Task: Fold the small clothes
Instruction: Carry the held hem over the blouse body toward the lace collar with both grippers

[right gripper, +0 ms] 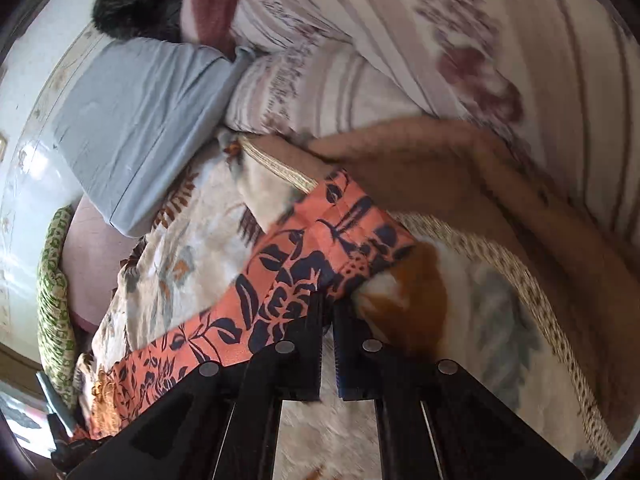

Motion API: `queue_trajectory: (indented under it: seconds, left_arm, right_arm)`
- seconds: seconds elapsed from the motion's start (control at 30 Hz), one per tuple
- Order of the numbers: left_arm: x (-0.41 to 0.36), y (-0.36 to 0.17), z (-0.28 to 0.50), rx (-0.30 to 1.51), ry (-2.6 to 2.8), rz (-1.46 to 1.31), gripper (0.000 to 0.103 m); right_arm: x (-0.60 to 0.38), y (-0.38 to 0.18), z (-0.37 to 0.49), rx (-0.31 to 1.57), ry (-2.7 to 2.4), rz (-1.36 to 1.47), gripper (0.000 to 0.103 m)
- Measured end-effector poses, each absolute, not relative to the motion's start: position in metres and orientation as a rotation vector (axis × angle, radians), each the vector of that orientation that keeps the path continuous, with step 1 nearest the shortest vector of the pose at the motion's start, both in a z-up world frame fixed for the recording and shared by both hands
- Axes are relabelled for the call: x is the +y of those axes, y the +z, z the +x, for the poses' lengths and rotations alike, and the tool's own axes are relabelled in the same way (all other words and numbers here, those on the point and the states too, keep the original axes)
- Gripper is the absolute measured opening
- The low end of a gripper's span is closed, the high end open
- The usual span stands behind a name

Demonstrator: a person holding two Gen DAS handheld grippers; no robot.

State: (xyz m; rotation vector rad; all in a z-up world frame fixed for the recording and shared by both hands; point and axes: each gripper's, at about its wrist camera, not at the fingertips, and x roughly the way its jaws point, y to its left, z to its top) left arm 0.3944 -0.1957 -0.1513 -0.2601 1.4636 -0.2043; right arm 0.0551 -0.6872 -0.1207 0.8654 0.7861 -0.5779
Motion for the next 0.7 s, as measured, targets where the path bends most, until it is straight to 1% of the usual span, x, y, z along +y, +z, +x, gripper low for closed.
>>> queue_trajectory:
  seconds: [0.1, 0.13, 0.17, 0.2, 0.23, 0.27, 0.4, 0.47, 0.6, 0.7]
  left_arm:
    - [-0.205, -0.140, 0.383, 1.456, -0.230, -0.254, 0.052]
    - [-0.210, -0.133, 0.381, 1.446, -0.240, -0.252, 0.052]
    - [-0.216, -0.126, 0.379, 1.434, -0.256, -0.254, 0.052]
    - [-0.224, -0.120, 0.379, 1.423, -0.271, -0.253, 0.052]
    - [-0.233, -0.114, 0.379, 1.417, -0.284, -0.247, 0.052]
    - [-0.244, -0.109, 0.381, 1.414, -0.299, -0.238, 0.052]
    - [-0.307, -0.096, 0.396, 1.424, -0.374, -0.158, 0.052]
    - [-0.345, -0.098, 0.403, 1.427, -0.401, -0.107, 0.052]
    - [-0.419, -0.121, 0.420, 1.472, -0.457, -0.037, 0.052]
    - [-0.465, -0.138, 0.432, 1.490, -0.470, 0.009, 0.052]
  right_arm:
    - [-0.683, -0.107, 0.031, 0.695, -0.549, 0.903, 0.011]
    - [-0.682, -0.102, 0.028, 0.667, -0.540, 0.911, 0.015]
    - [-0.682, -0.099, 0.026, 0.639, -0.528, 0.925, 0.025]
    - [-0.683, -0.097, 0.026, 0.617, -0.510, 0.943, 0.031]
    - [-0.685, -0.097, 0.028, 0.601, -0.490, 0.960, 0.040]
    - [-0.685, -0.097, 0.033, 0.597, -0.485, 0.970, 0.043]
    - [-0.692, -0.112, 0.056, 0.635, -0.518, 0.988, 0.043]
    - [-0.694, -0.122, 0.065, 0.643, -0.533, 1.011, 0.041]
    - [-0.690, -0.132, 0.081, 0.687, -0.529, 1.012, 0.041]
    - [-0.684, -0.129, 0.073, 0.664, -0.483, 1.035, 0.045]
